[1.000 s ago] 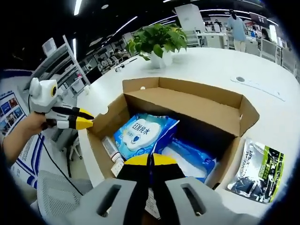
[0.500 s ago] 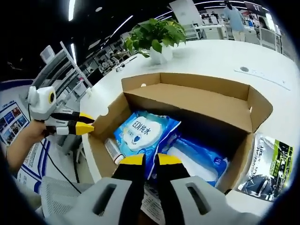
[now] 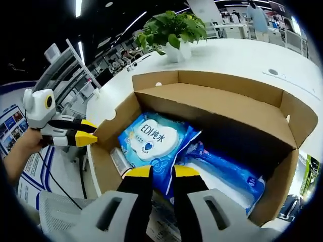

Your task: Operate the shoe box by opening the lid, removing the specified soft item, and placing it in the target area until the item is outside and the box remains undamaged.

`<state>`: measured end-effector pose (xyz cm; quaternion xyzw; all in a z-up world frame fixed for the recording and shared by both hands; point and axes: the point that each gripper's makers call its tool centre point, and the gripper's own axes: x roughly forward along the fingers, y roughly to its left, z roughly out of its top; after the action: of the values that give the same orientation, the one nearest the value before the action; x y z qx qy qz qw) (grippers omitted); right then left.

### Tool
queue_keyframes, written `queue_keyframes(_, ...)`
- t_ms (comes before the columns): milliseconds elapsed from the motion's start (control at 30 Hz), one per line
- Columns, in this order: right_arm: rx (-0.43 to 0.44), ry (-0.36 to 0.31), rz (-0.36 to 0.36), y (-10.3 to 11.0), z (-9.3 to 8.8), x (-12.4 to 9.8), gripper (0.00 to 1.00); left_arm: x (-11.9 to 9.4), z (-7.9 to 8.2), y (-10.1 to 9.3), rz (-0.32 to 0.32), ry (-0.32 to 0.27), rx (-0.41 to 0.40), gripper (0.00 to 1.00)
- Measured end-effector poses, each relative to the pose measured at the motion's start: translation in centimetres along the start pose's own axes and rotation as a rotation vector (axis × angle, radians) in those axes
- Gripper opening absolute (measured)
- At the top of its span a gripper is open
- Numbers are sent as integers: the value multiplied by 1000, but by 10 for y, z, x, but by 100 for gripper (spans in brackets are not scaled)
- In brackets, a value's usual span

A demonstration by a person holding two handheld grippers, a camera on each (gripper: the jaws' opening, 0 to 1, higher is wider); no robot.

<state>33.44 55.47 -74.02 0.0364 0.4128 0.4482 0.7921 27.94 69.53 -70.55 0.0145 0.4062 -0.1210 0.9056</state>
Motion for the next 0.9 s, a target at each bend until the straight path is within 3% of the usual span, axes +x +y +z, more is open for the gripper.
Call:
queue_keyframes(200,-10,12,-26,-7,0,6,1,1,0,0,-3,-1,-7,17)
queue_keyframes(500,-86,4,-28,-1,1,-2,0,-1,3,0,3,-3,-1,17)
queue_keyframes(900,-93,-18,-58,-4,5,-29,0,-2,21,-10,-8,-31,24,19)
